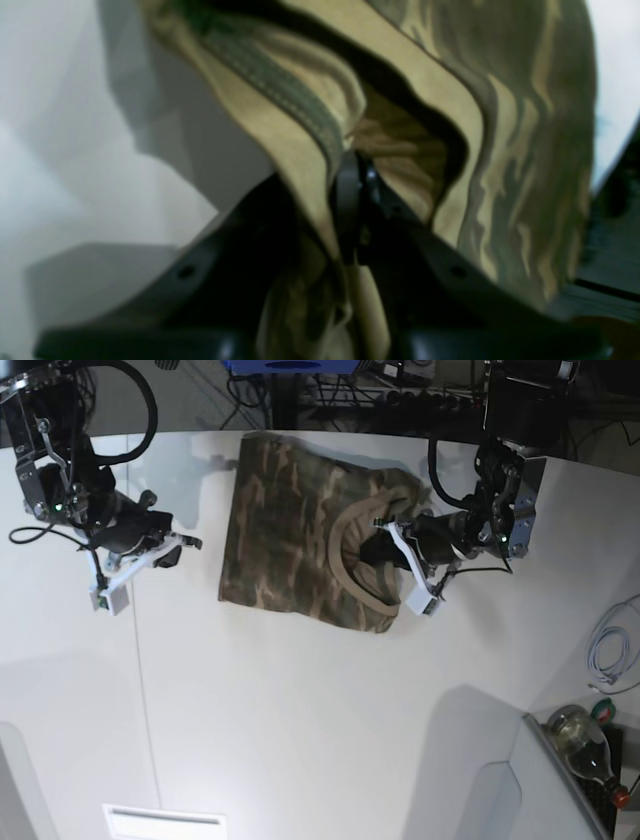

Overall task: Layout the t-shirt on the table in an organized manner, then fold the t-shirt properly
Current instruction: 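Grasp the collar edge of the folded shirt with the left gripper, then drag the folded shirt with the left gripper and square its edges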

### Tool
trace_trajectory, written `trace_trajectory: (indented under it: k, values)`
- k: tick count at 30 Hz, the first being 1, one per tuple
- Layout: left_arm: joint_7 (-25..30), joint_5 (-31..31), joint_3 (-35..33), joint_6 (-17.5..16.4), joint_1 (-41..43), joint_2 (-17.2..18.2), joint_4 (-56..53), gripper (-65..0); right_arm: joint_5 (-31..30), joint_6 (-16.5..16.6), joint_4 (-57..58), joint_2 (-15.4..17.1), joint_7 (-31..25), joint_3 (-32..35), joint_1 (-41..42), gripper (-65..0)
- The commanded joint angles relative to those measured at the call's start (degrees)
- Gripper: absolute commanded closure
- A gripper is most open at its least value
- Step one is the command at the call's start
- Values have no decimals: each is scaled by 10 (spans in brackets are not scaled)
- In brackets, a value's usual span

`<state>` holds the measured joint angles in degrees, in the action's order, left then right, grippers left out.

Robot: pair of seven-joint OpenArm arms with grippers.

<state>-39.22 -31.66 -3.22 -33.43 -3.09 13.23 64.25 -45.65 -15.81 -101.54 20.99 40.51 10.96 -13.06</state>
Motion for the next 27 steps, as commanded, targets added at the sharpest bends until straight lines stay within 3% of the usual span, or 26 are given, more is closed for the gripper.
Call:
trace_trajectory:
  k: [1,6,13,16,21,27]
  values:
    - [7,11,-5,0,-12,13,11,0,-3,6,-8,7,-7,-5,5,0]
    - [10,136,-112,-2,-57,32,17,0,-3,6,-7,8,-8,-5,5,0]
    - [21,351,-364,-3,-161,27,19,0,-3,1,24,2,-9,-30,8,0]
    - [62,387,-413,-2,-183,24,16,0,-3,1,24,-18,-9,-89,-9,0]
    - [77,416,-432,-2,-210,-23,0,0,-3,5,29,-49,-5,-209,-32,0]
    - [116,420,-461,-3,-221,-49,-8,0,-3,5,41,-63,-6,-266,-56,0]
